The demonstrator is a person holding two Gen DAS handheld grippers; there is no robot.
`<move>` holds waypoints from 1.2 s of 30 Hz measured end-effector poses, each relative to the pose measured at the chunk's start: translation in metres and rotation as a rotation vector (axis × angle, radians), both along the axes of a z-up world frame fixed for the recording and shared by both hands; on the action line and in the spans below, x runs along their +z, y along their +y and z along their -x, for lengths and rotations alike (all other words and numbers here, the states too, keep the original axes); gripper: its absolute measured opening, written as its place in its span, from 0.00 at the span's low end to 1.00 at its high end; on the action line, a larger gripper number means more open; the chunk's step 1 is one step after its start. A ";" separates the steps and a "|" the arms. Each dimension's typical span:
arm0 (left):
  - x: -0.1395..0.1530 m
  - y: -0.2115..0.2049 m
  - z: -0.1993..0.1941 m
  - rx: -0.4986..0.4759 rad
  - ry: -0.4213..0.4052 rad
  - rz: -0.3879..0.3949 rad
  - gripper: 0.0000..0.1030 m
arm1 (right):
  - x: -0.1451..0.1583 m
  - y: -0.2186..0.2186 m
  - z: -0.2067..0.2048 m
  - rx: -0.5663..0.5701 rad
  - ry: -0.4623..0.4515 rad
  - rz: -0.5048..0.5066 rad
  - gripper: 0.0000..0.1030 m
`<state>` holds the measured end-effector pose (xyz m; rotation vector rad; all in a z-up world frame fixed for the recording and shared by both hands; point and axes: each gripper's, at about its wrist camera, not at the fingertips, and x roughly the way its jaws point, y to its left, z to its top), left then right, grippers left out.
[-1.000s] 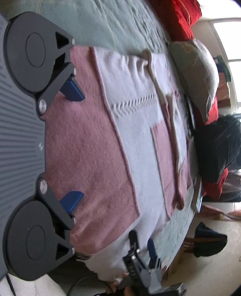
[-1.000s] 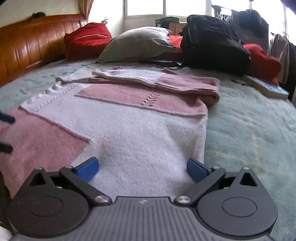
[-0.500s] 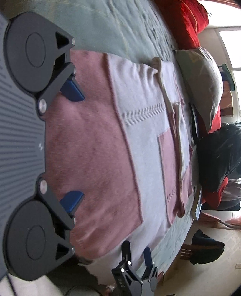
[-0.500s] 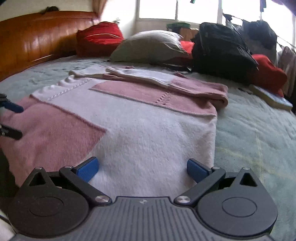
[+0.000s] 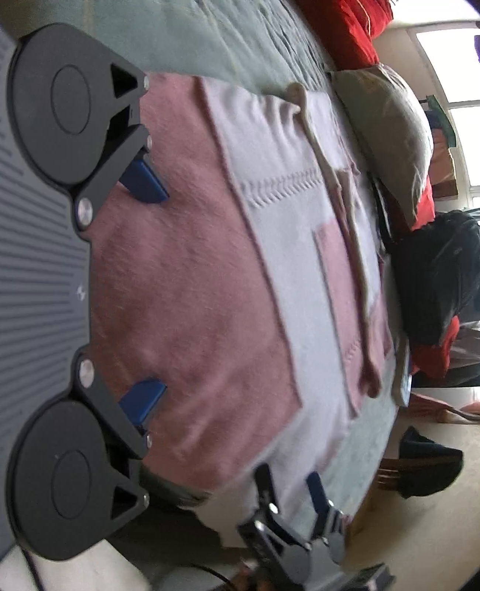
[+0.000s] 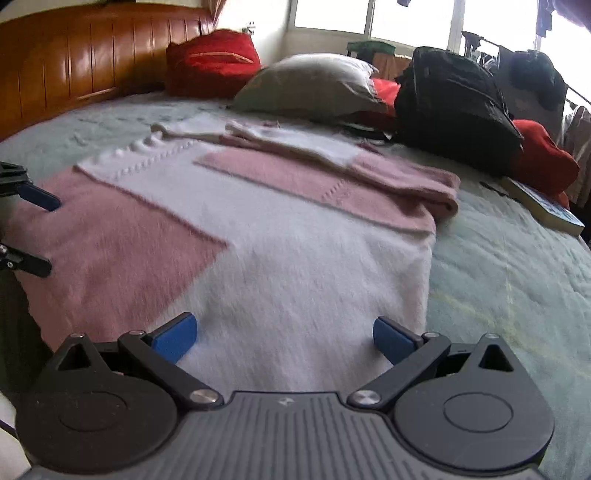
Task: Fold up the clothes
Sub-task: 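Roll both open tools and bring them together above the sweater hem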
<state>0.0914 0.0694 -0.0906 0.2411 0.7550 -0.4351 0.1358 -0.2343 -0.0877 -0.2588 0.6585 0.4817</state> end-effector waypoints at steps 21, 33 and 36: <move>-0.017 -0.066 0.056 -0.416 -0.281 -0.404 0.99 | 0.017 0.029 0.032 0.094 -0.087 0.111 1.00; -0.055 -0.106 0.071 -0.518 -0.509 -0.706 1.00 | 0.022 0.042 0.056 0.116 -0.129 0.144 1.00; -0.052 -0.105 0.071 -0.514 -0.523 -0.699 1.00 | 0.026 0.037 0.060 0.104 -0.142 0.142 1.00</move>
